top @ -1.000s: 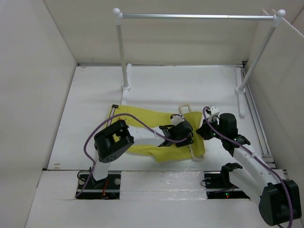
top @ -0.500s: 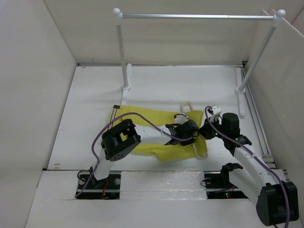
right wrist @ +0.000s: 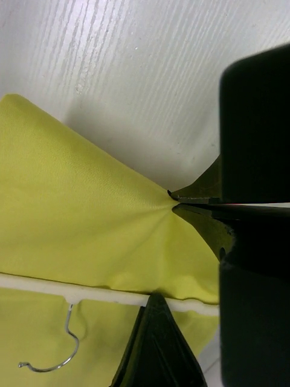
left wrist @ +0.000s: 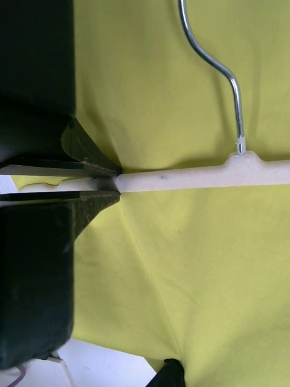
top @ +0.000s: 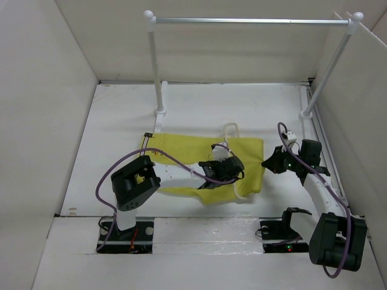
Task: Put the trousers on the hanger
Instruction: Place trousers on hanger
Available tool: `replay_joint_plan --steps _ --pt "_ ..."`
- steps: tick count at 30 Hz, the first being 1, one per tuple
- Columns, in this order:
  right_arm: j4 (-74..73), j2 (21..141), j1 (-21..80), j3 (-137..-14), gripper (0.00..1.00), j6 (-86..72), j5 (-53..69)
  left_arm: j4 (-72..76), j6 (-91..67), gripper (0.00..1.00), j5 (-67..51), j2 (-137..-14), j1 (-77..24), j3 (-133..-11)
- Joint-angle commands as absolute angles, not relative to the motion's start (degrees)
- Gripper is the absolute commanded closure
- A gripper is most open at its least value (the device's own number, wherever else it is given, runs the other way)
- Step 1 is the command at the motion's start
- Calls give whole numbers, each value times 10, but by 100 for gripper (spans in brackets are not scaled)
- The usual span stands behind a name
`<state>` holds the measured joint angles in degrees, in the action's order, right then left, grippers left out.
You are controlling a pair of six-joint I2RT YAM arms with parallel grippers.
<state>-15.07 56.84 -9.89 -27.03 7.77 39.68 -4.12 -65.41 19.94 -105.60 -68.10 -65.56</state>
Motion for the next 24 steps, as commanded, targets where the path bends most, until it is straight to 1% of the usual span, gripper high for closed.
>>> replay_joint_plan --steps 1,3,4,5,7,9,11,12,15,17,19,21,24 --pt "-132 569 -162 -330 100 125 413 -188 -598 100 300 -1030 -671 -631" --pt "-145 568 -191 -353 100 120 471 -205 -576 100 305 -1029 -671 -632" --pt "-162 561 -220 -365 100 116 506 -209 -571 100 302 -1029 -671 -629" --pt "-174 556 -221 -394 100 103 531 -211 -567 100 301 -1025 -671 -628" --pt "-225 555 -200 -434 100 119 512 -208 -549 100 297 -1020 -661 -622" --pt "-214 551 -206 -451 100 102 511 -207 -531 100 295 -1024 -661 -623" --pt "-178 563 -206 -457 100 69 510 -201 -521 100 266 -1037 -649 -635" --pt "-165 569 -206 -458 100 61 501 -210 -519 100 268 -1045 -649 -658" --pt "-160 588 -238 -461 100 60 483 -236 -513 100 276 -1069 -643 -658" --pt "-147 601 -257 -465 100 62 488 -232 -513 100 275 -1055 -631 -639" --pt "-169 628 -257 -473 100 85 462 -220 -509 100 275 -1022 -624 -608" --pt "-159 651 -263 -463 100 105 436 -226 -507 100 282 -1007 -610 -600" --pt "-133 674 -292 -448 100 114 430 -237 -499 100 291 -991 -599 -594"
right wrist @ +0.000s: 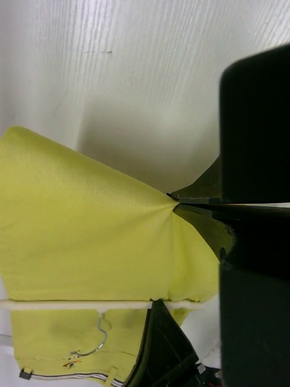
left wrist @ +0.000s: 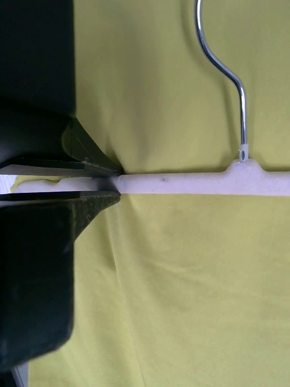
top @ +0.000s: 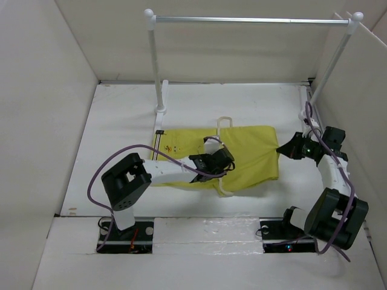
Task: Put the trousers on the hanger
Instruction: Place trousers on hanger
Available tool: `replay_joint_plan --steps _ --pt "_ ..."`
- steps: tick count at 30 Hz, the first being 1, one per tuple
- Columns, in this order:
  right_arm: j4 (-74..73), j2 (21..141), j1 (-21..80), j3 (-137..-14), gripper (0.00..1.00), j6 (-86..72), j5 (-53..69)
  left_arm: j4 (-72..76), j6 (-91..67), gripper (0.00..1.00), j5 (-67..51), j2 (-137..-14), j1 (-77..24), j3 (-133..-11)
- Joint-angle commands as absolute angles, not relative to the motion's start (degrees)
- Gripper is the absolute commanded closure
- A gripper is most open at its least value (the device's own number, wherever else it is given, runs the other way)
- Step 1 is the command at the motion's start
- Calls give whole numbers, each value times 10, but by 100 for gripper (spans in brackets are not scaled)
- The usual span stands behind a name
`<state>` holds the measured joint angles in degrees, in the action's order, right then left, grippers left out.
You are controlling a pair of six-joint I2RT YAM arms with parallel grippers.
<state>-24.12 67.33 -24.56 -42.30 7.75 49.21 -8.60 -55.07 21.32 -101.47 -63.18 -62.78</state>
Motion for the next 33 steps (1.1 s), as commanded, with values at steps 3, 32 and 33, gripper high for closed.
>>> replay_joint_plan --steps 3,32,33 --pt "-89 705 -331 -448 100 94 471 -244 -497 100 291 -980 -599 -588" --pt "-275 614 -210 -478 25 219 329 -246 -523 100 322 -933 -666 -790" --pt "-281 590 -176 -487 25 214 338 -242 -519 100 329 -928 -671 -801"
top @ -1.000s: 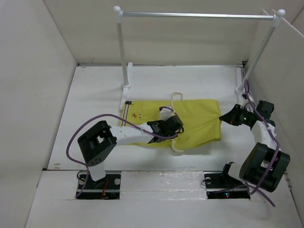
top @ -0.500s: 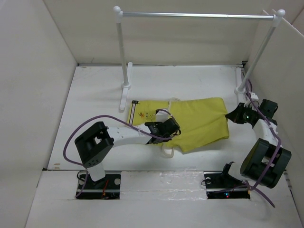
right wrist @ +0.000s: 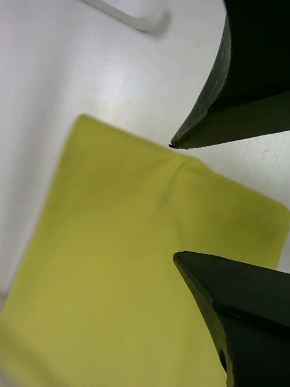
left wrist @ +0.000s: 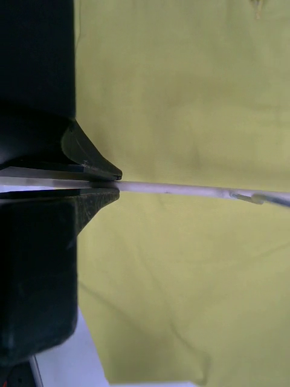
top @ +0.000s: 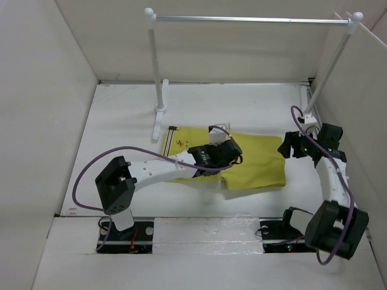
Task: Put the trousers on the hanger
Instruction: Place trousers on hanger
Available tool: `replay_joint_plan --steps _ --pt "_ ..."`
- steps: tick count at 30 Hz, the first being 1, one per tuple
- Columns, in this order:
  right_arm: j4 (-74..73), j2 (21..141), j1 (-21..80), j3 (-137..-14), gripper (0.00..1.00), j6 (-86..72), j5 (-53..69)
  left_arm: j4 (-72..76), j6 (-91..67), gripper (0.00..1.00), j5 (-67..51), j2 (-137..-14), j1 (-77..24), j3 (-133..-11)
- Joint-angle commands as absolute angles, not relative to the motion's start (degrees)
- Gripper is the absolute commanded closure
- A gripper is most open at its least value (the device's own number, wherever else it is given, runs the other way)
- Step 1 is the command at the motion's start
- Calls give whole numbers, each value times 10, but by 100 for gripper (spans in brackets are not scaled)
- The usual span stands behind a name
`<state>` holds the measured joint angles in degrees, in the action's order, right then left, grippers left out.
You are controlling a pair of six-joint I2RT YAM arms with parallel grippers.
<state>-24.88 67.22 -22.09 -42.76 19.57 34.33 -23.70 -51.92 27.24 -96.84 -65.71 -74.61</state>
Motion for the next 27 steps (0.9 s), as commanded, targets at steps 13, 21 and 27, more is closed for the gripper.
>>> replay_joint_plan --steps 13,21,27 --pt "50 244 318 -188 26 -324 223 -102 -536 100 254 -880 -679 -705" --pt "130 382 516 -179 19 -342 60 -68 -541 100 201 -875 -679 -663" --pt "102 453 521 -209 55 -331 -15 -51 -548 100 183 -845 -679 -627"
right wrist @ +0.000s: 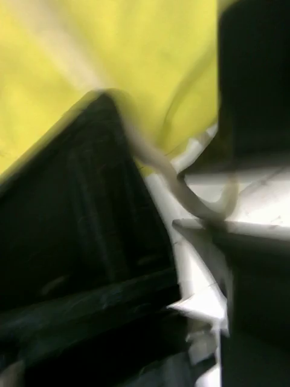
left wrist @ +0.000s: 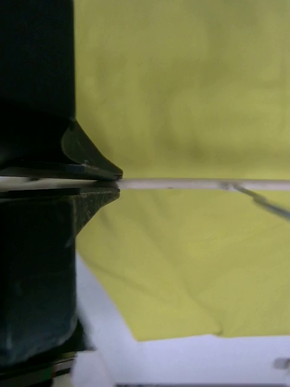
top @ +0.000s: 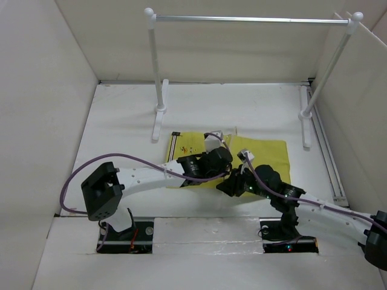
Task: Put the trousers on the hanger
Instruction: Place trousers on hanger
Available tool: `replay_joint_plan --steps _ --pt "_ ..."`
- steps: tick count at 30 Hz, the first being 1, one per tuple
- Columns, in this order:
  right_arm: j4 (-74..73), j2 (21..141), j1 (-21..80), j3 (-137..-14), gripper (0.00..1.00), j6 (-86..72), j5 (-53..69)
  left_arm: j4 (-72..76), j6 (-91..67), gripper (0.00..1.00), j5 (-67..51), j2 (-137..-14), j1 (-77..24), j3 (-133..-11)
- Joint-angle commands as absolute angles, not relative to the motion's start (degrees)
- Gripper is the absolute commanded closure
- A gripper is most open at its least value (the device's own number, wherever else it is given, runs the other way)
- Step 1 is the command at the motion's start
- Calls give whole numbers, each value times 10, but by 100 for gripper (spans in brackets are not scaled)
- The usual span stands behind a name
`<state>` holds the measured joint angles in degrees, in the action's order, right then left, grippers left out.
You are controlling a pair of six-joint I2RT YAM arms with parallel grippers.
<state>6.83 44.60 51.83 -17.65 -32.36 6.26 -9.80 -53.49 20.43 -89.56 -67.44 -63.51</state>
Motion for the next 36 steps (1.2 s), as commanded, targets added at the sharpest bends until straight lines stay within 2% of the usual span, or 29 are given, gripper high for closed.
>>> replay_joint_plan --steps 1,2,3,4,5,6,7,8,11,13,14,16,19,20,22,23,24,26,27,29,32,36 --pt "95 454 521 -210 81 -330 -18 -50 -545 100 179 -842 -679 -625" --pt "91 453 521 -213 90 -330 -22 -51 -533 97 171 -844 -679 -624" --pt "84 446 527 -213 95 -329 -23 -60 -531 81 155 -848 -666 -631" --pt "63 442 533 -215 100 -327 -24 -70 -531 75 143 -860 -658 -636" --pt "46 435 540 -216 100 -322 -21 -83 -528 69 126 -876 -642 -641" --pt "46 435 541 -215 100 -322 -19 -83 -525 69 118 -876 -636 -641" --pt "44 425 546 -208 100 -309 -5 -66 -514 59 92 -891 -629 -639" --pt "41 425 546 -207 100 -309 -5 -66 -514 56 91 -896 -621 -639" --pt "31 403 546 -189 100 -308 -4 -47 -497 51 80 -924 -621 -657" --pt "25 377 546 -179 100 -314 12 -80 -496 54 93 -945 -621 -681" --pt "-17 368 552 -183 100 -316 4 -89 -494 60 99 -955 -621 -698" --pt "-52 335 552 -188 100 -316 -24 -113 -491 66 115 -958 -621 -706" --pt "-61 309 552 -183 100 -316 -44 -125 -488 69 134 -954 -621 -700" --pt "-63 303 552 -181 100 -317 -42 -127 -486 75 146 -956 -621 -704" --pt "-74 307 552 -182 100 -311 -26 -127 -483 80 150 -963 -614 -709" --pt "-83 317 552 -181 100 -311 -17 -127 -483 97 153 -968 -614 -716" --pt "-83 322 552 -181 100 -305 -6 -127 -483 100 153 -969 -614 -719" --pt "-62 340 552 -181 85 -300 18 -125 -486 100 145 -969 -614 -721" --pt "-57 345 552 -184 58 -292 18 -123 -487 100 147 -964 -614 -719" --pt "-48 360 542 -206 31 -279 24 -120 -490 100 154 -951 -621 -709" --pt "-14 405 500 -233 24 -249 76 -115 -501 100 152 -937 -621 -694" --pt "43 460 471 -255 20 -235 110 -114 -518 100 155 -928 -632 -685"
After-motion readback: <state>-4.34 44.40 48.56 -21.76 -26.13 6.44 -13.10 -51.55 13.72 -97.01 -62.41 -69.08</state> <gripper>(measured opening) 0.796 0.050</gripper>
